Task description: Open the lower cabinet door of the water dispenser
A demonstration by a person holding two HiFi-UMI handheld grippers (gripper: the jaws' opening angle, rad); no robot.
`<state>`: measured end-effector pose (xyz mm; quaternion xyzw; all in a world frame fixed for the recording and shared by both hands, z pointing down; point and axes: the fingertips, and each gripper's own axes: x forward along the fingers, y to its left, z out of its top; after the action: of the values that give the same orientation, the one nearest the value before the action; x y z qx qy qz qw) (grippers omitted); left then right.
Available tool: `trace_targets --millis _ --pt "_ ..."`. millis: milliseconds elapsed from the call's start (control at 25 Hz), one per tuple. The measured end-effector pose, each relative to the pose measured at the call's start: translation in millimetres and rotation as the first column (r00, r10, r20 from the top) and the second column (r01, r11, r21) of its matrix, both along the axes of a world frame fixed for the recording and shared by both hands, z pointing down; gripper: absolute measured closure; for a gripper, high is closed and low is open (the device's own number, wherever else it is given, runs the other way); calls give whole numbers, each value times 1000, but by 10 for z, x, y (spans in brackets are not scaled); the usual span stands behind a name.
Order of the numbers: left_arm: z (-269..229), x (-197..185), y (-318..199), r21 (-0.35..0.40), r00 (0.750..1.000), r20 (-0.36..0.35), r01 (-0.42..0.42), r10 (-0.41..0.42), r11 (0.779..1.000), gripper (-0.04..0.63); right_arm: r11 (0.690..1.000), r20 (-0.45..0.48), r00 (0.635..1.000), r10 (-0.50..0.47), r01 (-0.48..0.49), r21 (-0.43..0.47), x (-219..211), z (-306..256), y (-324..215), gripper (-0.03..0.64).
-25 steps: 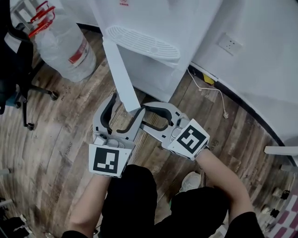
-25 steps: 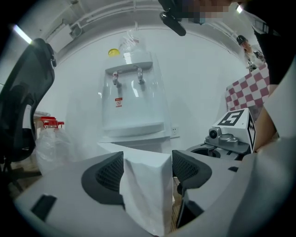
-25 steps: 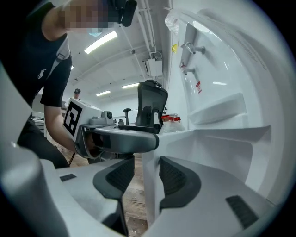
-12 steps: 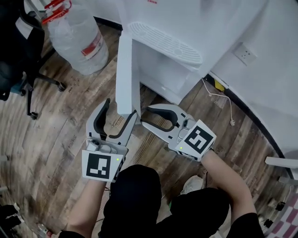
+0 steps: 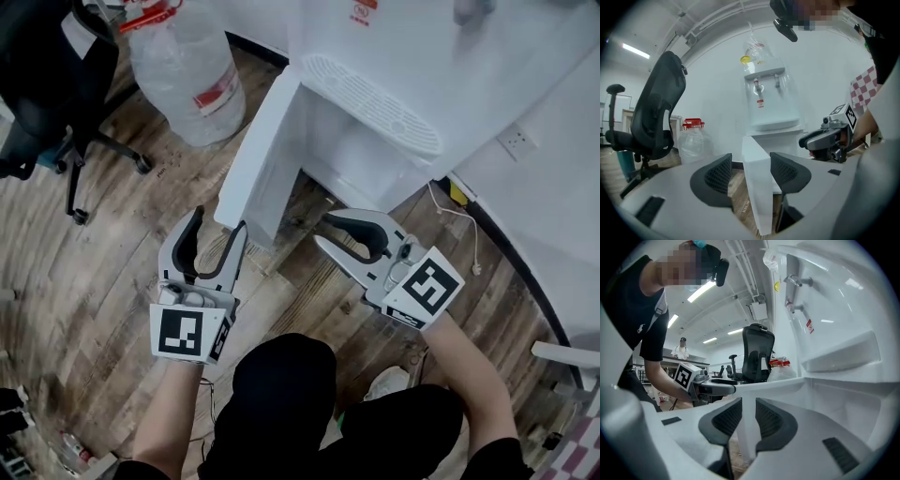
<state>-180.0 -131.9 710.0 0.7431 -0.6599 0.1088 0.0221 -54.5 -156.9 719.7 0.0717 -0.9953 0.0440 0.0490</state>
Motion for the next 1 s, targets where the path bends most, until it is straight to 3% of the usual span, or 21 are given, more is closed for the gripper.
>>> trace_targets --millis 440,1000 --pt "74 -847 -103 -2 990 -14 138 -138 990 377 1000 -14 1000 8 -8 -11 -21 -36 -24 531" --pt "138 -1313 -335 -16 987 12 162 -161 987 405 997 -48 996 78 -79 -6 124 -82 -49 565"
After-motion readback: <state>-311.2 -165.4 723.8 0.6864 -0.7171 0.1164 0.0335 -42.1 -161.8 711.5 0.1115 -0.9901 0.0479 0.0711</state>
